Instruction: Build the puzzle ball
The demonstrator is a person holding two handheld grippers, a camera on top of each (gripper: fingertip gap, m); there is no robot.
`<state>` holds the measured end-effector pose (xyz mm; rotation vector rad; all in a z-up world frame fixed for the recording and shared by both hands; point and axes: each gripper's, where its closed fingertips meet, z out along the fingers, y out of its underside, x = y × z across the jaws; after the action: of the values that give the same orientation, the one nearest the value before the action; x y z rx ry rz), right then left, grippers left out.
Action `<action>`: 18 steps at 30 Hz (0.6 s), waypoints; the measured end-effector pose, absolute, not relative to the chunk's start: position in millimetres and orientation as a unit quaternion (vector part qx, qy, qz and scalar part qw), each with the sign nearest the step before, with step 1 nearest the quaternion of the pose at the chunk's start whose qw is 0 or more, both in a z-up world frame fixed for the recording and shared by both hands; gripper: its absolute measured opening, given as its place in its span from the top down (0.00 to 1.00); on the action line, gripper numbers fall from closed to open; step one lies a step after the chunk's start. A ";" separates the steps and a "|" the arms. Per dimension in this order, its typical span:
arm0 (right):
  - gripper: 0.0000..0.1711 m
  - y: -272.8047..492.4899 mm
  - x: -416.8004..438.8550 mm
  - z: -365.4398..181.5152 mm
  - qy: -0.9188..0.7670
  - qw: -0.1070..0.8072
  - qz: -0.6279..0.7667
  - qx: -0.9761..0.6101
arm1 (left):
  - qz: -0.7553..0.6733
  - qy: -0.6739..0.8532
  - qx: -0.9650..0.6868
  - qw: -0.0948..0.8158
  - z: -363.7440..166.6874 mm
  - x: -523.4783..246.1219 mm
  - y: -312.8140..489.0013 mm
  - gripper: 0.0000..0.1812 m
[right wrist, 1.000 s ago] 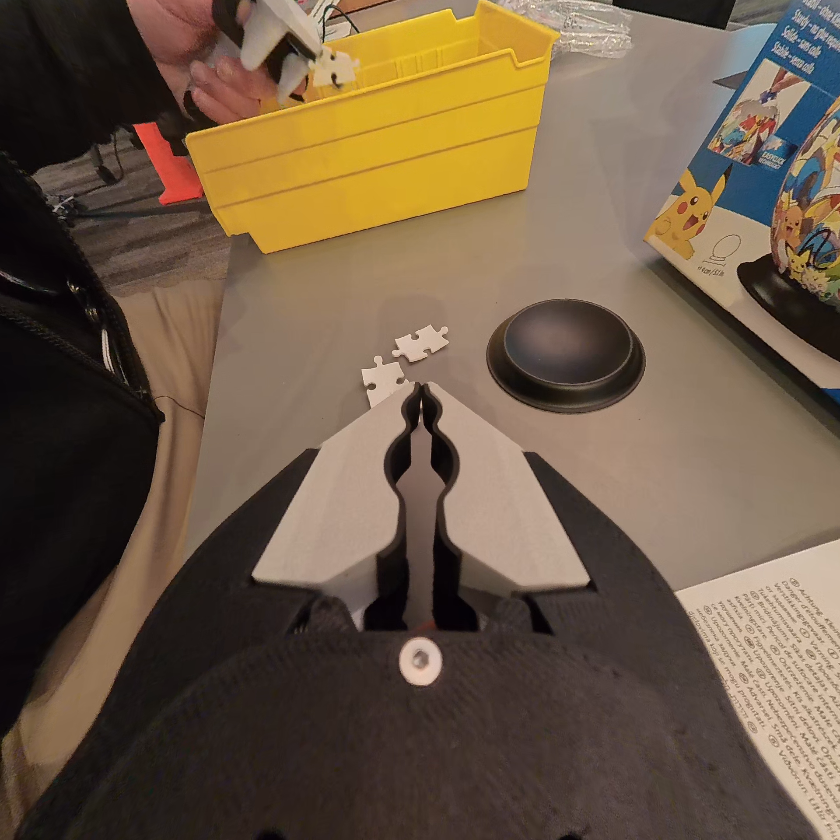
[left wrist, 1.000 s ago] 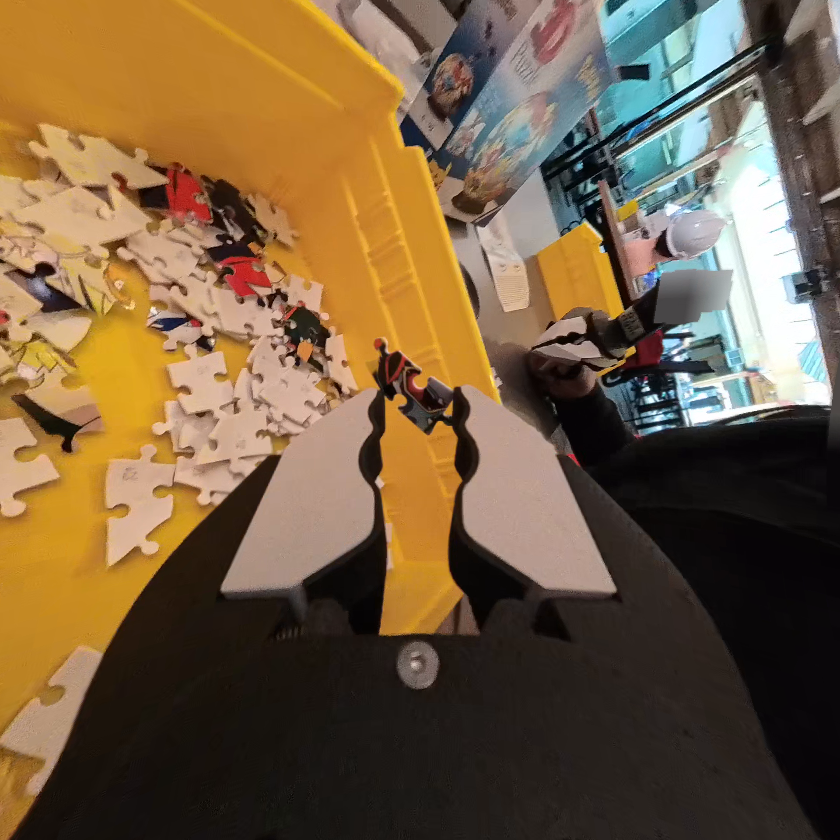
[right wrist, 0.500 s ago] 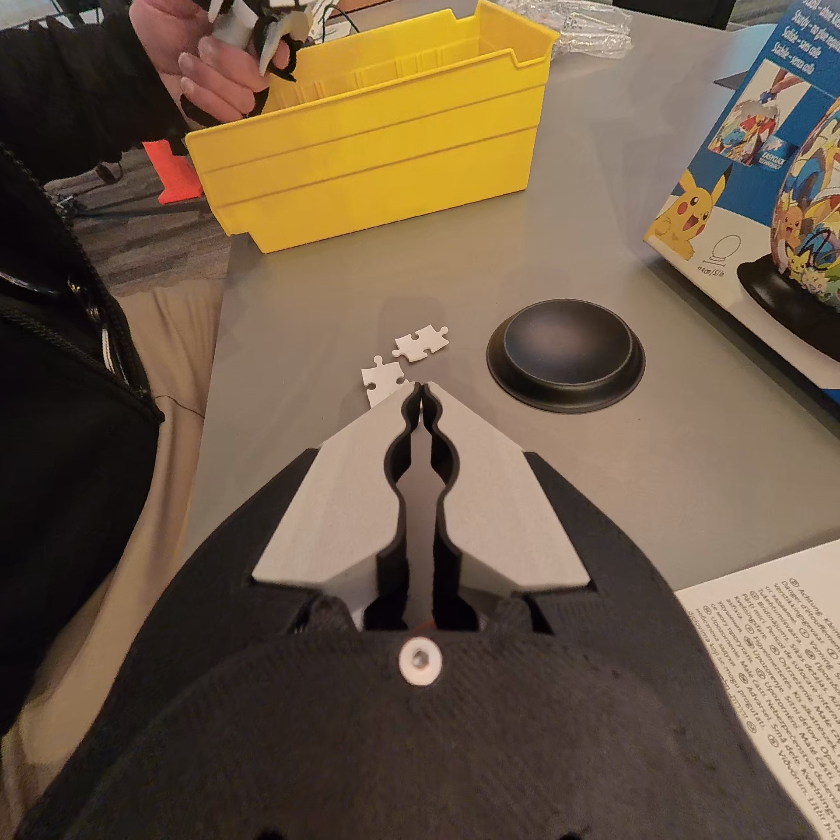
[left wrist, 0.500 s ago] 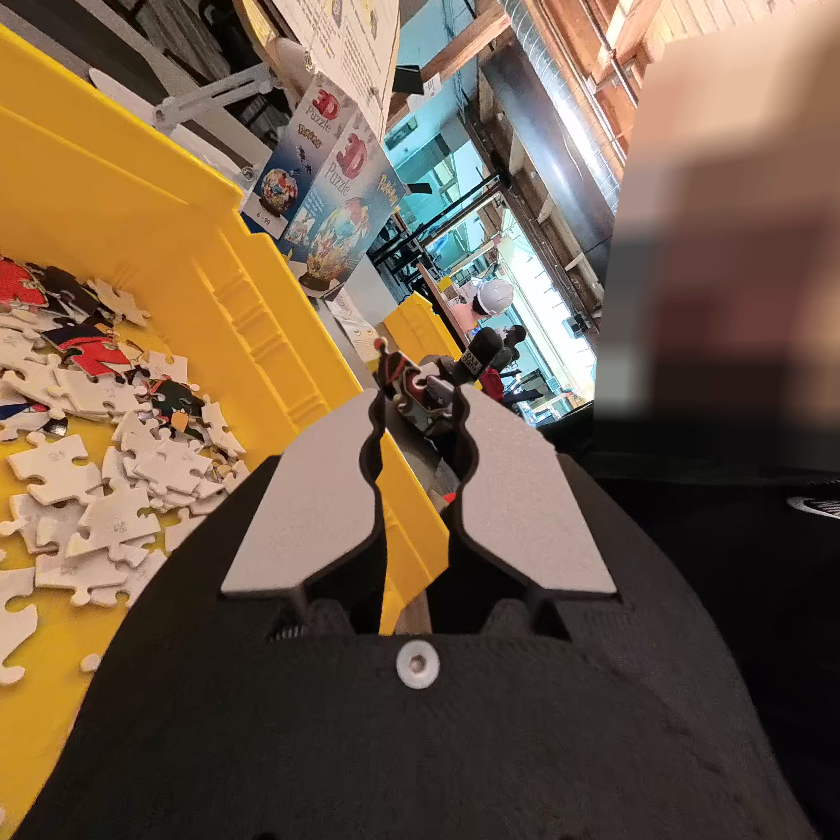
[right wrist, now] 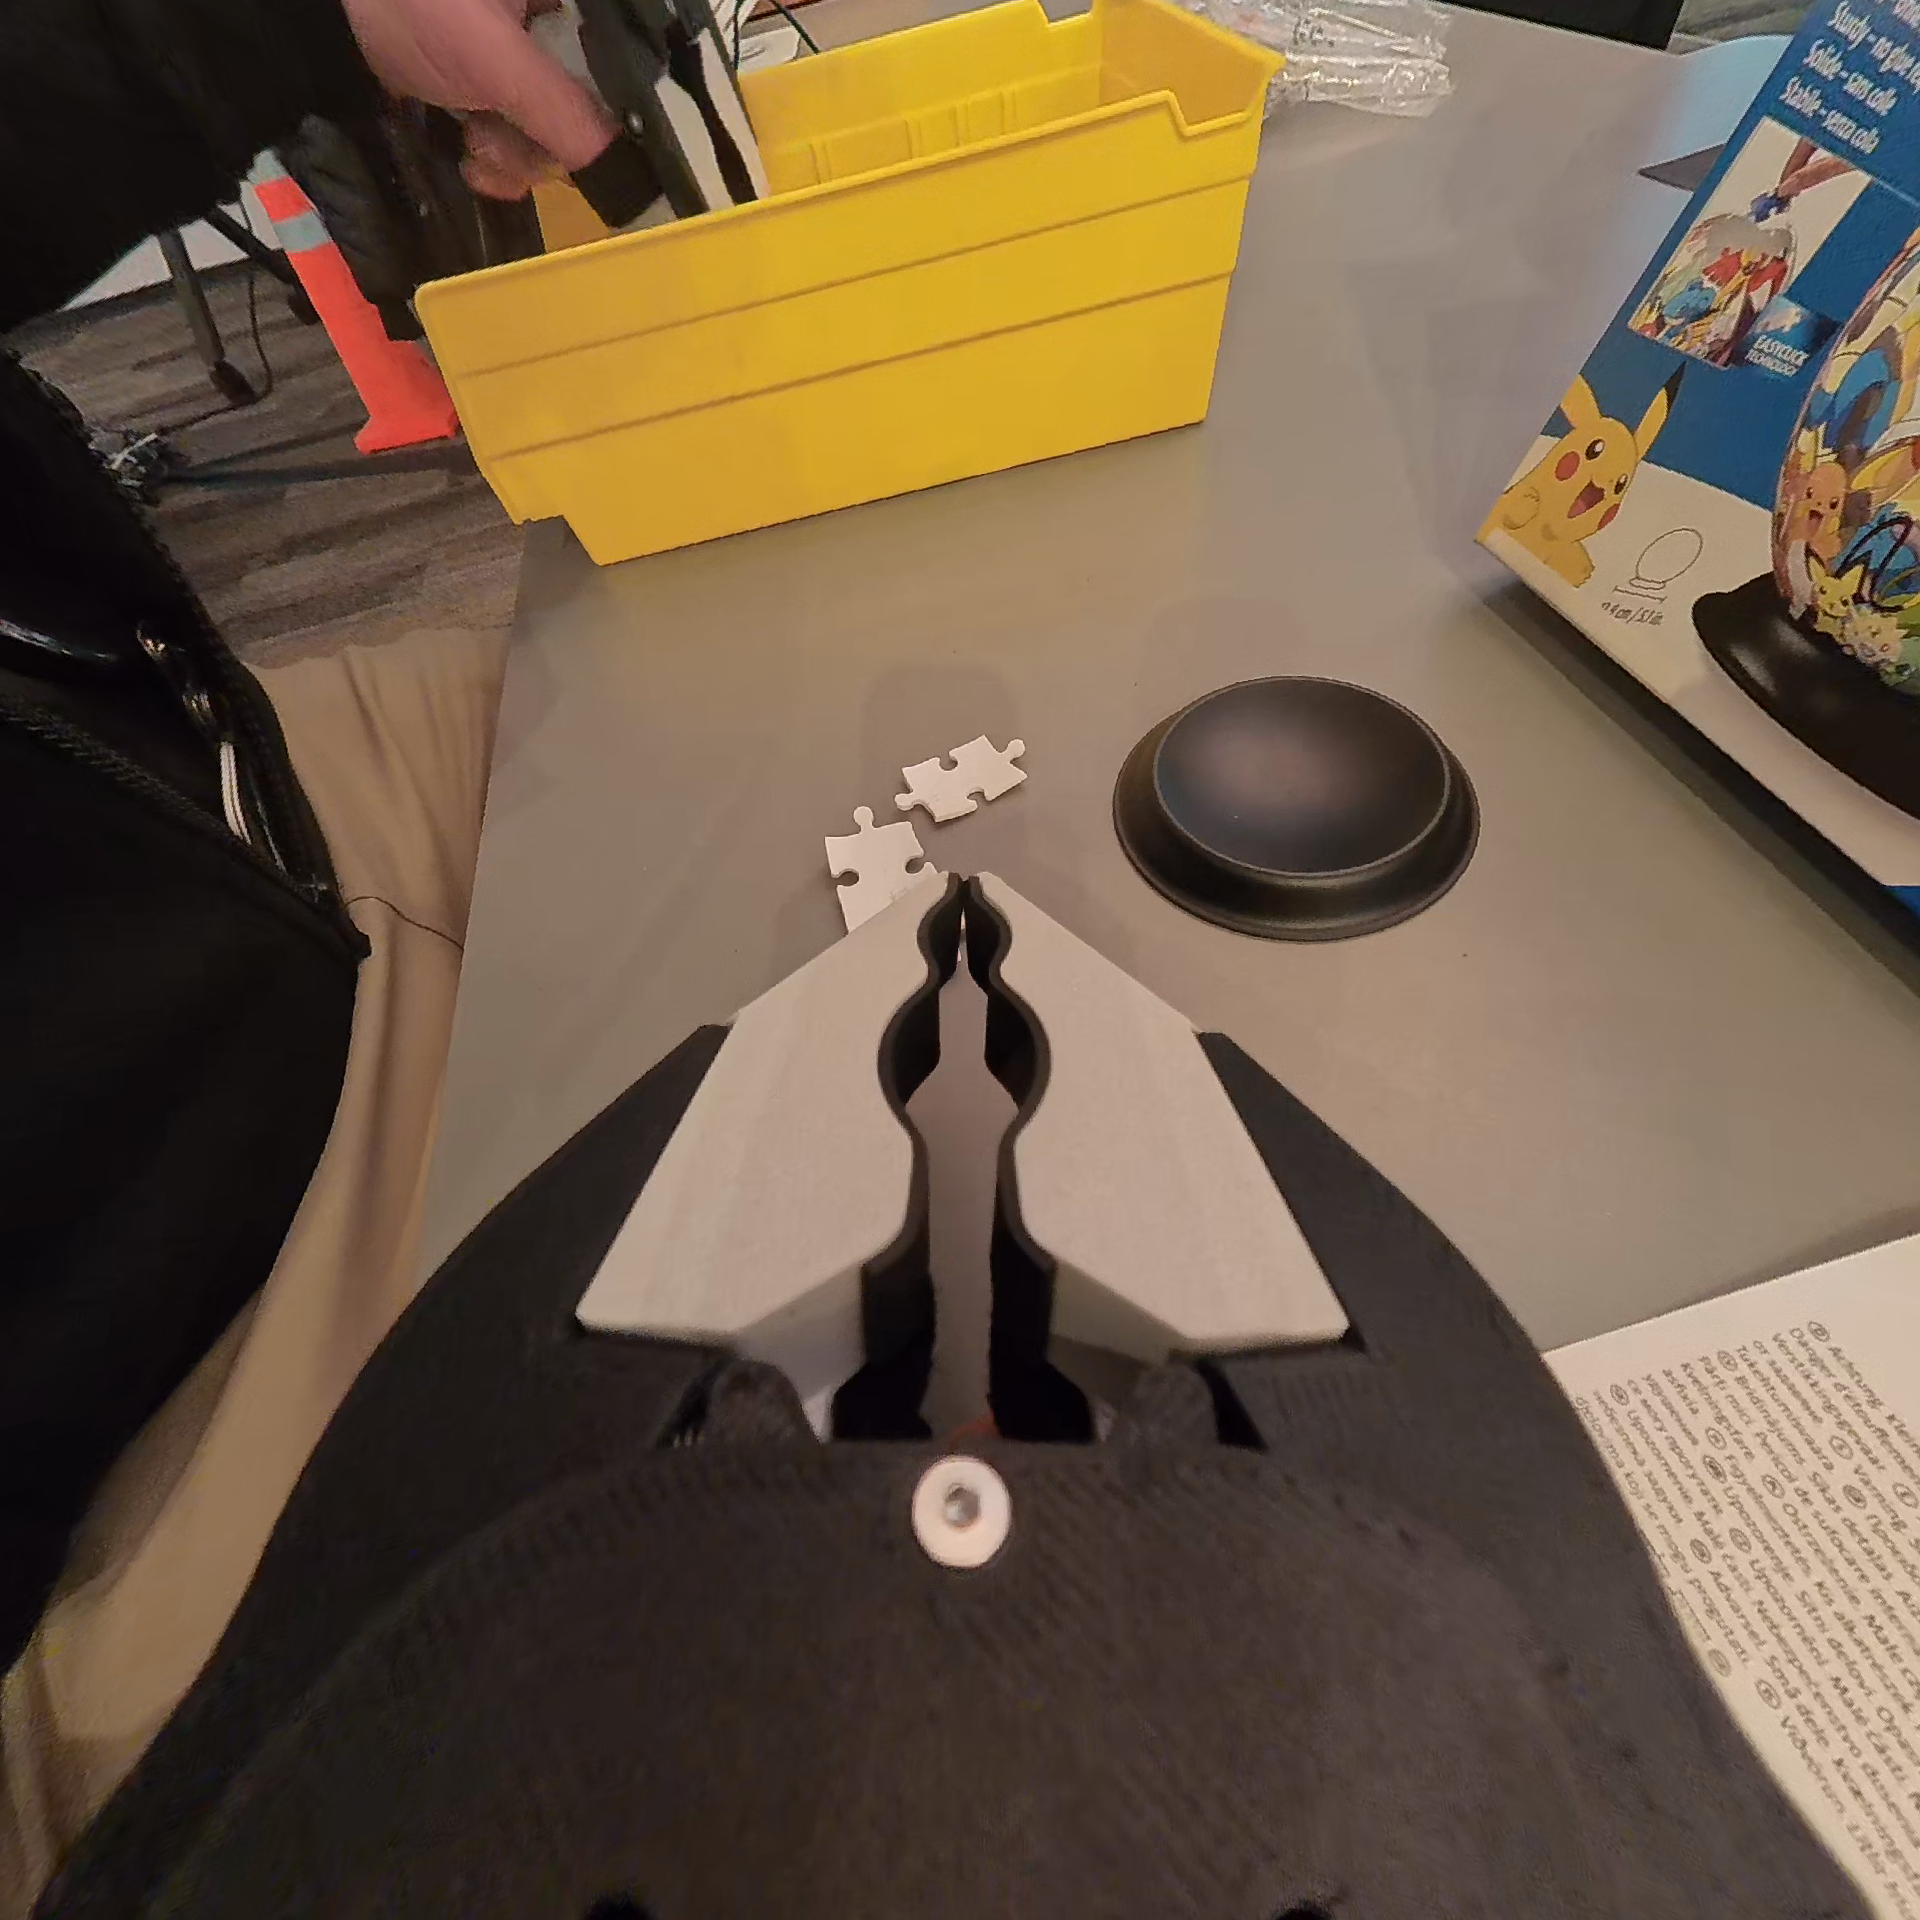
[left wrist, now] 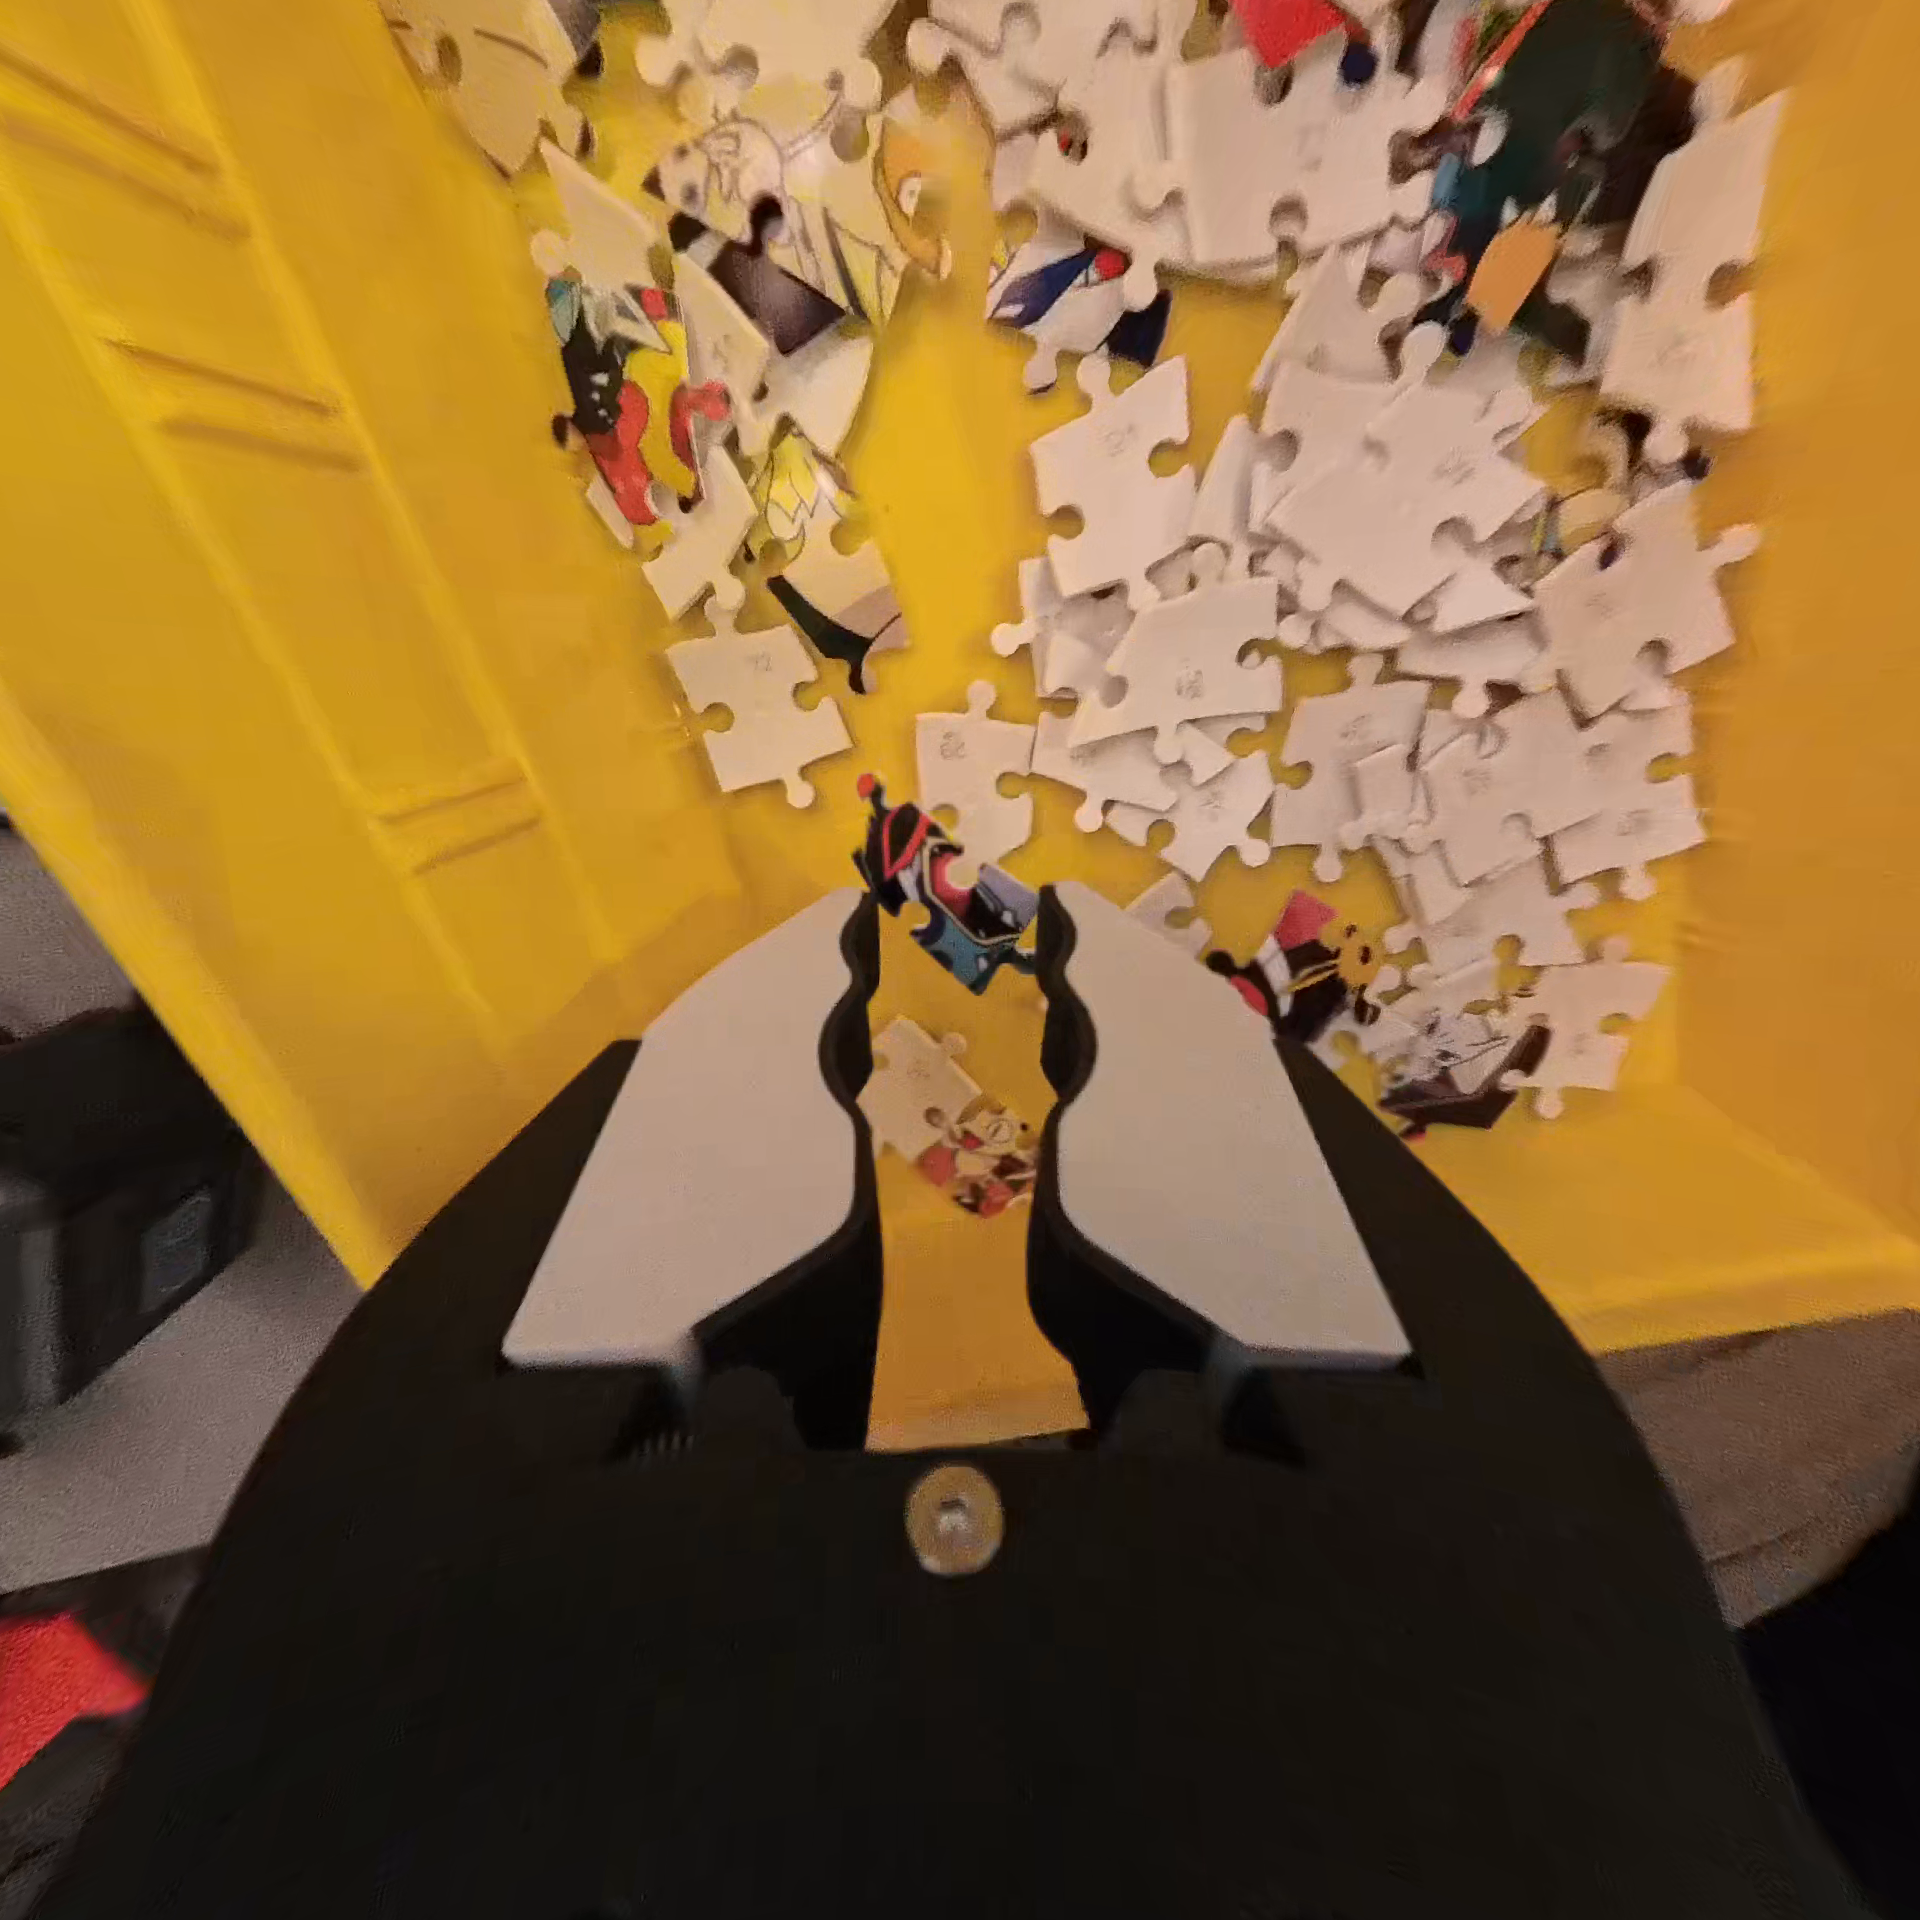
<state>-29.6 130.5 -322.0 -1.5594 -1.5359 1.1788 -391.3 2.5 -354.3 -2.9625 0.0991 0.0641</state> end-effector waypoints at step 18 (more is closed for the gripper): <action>1.00 130.1 -30.4 -326.2 -0.589 0.312 0.444 -0.599 | 0.021 0.173 -0.985 0.014 -360.3 -345.2 -40.1 0.77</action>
<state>-30.4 130.1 -326.2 -1.5810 -1.5551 1.1710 -345.2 -40.1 -360.3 -3.0648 0.5397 0.0661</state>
